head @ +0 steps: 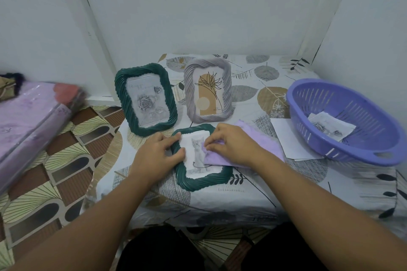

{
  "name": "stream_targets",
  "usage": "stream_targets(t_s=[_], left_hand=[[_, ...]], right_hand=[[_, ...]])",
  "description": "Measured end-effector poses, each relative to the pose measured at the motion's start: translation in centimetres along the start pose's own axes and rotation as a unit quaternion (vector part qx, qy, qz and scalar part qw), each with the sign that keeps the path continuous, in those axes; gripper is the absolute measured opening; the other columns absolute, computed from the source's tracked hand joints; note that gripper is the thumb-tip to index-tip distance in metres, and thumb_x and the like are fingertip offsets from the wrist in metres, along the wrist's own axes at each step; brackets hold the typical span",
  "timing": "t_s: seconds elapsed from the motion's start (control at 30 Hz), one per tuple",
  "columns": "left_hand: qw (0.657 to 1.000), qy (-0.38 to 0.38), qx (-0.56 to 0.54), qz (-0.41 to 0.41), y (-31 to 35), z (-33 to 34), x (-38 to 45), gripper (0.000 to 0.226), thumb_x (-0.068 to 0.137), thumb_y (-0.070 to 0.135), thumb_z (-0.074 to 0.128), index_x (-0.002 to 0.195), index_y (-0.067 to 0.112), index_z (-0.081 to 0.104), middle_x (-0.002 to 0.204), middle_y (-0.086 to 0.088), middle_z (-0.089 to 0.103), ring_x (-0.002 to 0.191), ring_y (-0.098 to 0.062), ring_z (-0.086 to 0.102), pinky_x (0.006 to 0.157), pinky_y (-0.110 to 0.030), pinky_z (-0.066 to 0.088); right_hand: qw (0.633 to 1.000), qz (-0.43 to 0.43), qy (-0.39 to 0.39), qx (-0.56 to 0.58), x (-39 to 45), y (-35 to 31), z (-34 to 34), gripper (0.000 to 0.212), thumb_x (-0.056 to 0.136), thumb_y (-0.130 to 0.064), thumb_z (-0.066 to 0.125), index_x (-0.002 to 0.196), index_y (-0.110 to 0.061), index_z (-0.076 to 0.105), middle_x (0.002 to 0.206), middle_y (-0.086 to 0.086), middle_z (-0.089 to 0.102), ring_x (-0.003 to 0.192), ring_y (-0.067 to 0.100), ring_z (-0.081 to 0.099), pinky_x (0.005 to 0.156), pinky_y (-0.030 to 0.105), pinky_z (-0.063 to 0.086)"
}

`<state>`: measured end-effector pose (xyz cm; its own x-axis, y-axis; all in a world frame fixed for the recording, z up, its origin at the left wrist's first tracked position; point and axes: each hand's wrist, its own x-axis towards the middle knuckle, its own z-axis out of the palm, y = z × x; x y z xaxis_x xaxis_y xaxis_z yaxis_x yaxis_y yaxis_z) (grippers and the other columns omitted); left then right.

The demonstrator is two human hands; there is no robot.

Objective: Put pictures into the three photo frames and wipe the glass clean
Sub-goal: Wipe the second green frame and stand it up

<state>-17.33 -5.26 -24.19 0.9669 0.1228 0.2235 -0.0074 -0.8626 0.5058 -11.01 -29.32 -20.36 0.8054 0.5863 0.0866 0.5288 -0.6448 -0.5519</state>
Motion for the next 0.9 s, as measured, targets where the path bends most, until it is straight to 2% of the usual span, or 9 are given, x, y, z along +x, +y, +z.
stream_targets(t_s=[0.13,0.27,0.33,0.43,0.47,0.63,0.7,0.8,0.9], left_hand=[[1.0,0.001,-0.003,-0.001,0.1,0.0,0.0,0.055,0.087,0.058,0.063,0.139,0.041,0.058,0.097,0.015,0.049,0.094,-0.006,0.048,0.082,-0.032,0.047],[1.0,-0.001,-0.004,-0.004,0.1,0.0,0.0,0.055,0.087,0.058,0.063,0.138,0.041,0.059,0.097,0.015,0.049,0.094,-0.006,0.049,0.084,-0.034,0.048],[1.0,0.0,-0.005,-0.001,0.1,0.0,-0.1,0.054,0.087,0.058,0.063,0.138,0.041,0.059,0.097,0.014,0.05,0.094,-0.006,0.049,0.083,-0.034,0.048],[1.0,0.004,-0.007,0.002,0.1,0.0,0.0,0.054,0.087,0.057,0.064,0.138,0.041,0.059,0.097,0.014,0.05,0.094,-0.006,0.049,0.083,-0.033,0.048],[1.0,0.003,-0.006,0.002,0.1,0.0,0.0,0.054,0.087,0.057,0.064,0.138,0.041,0.059,0.097,0.014,0.05,0.095,-0.006,0.049,0.084,-0.033,0.048],[1.0,0.0,-0.006,0.0,0.1,-0.1,0.0,0.063,0.08,0.068,0.055,0.138,0.041,0.059,0.096,0.015,0.05,0.093,-0.006,0.049,0.083,-0.033,0.048],[1.0,0.001,-0.003,-0.001,0.1,-0.1,0.0,0.059,0.083,0.064,0.06,0.138,0.04,0.059,0.096,0.015,0.05,0.094,-0.006,0.049,0.083,-0.032,0.047],[1.0,0.002,-0.004,-0.001,0.2,-0.1,0.0,0.055,0.086,0.057,0.064,0.138,0.04,0.059,0.096,0.014,0.049,0.095,-0.006,0.048,0.082,-0.031,0.045],[1.0,-0.002,-0.003,0.0,0.2,-0.1,0.1,0.055,0.087,0.057,0.063,0.139,0.04,0.058,0.096,0.014,0.049,0.095,-0.006,0.048,0.081,-0.031,0.045]], right_hand=[[0.995,-0.005,-0.07,0.064,-1.2,0.2,-1.4,0.008,0.09,-0.034,0.076,0.096,-0.032,0.081,0.099,-0.013,0.064,0.092,-0.002,0.06,0.087,0.016,0.045],[1.0,0.004,0.002,-0.006,-0.4,0.3,-0.7,0.012,0.093,-0.035,0.072,0.101,-0.032,0.08,0.098,-0.01,0.061,0.091,0.003,0.057,0.087,0.027,0.046],[1.0,0.002,0.006,-0.015,-0.4,0.1,-0.2,0.013,0.094,-0.034,0.071,0.102,-0.031,0.08,0.1,-0.009,0.06,0.091,0.005,0.057,0.088,0.03,0.048],[0.997,-0.004,-0.061,0.038,-1.4,0.2,-1.3,0.008,0.091,-0.034,0.074,0.096,-0.033,0.08,0.097,-0.014,0.061,0.091,-0.002,0.058,0.085,0.015,0.044],[0.997,-0.003,-0.068,0.04,-1.5,0.3,-1.7,0.007,0.09,-0.035,0.075,0.094,-0.035,0.08,0.096,-0.015,0.062,0.091,-0.003,0.058,0.084,0.014,0.043],[1.0,0.009,0.003,-0.027,0.1,-0.1,-0.2,0.012,0.093,-0.036,0.071,0.101,-0.033,0.08,0.098,-0.009,0.058,0.091,0.006,0.055,0.089,0.035,0.049],[1.0,0.008,-0.005,-0.014,-0.1,-0.4,-0.1,0.013,0.093,-0.036,0.071,0.101,-0.033,0.08,0.099,-0.009,0.058,0.091,0.005,0.055,0.088,0.033,0.048],[0.998,0.005,-0.057,0.022,-1.3,0.0,-1.4,0.009,0.09,-0.038,0.074,0.095,-0.034,0.08,0.096,-0.014,0.061,0.091,-0.001,0.057,0.086,0.023,0.046],[0.999,0.007,-0.027,-0.019,-1.1,0.2,-1.5,0.011,0.092,-0.038,0.072,0.098,-0.034,0.08,0.097,-0.012,0.06,0.09,0.002,0.057,0.086,0.029,0.047]])
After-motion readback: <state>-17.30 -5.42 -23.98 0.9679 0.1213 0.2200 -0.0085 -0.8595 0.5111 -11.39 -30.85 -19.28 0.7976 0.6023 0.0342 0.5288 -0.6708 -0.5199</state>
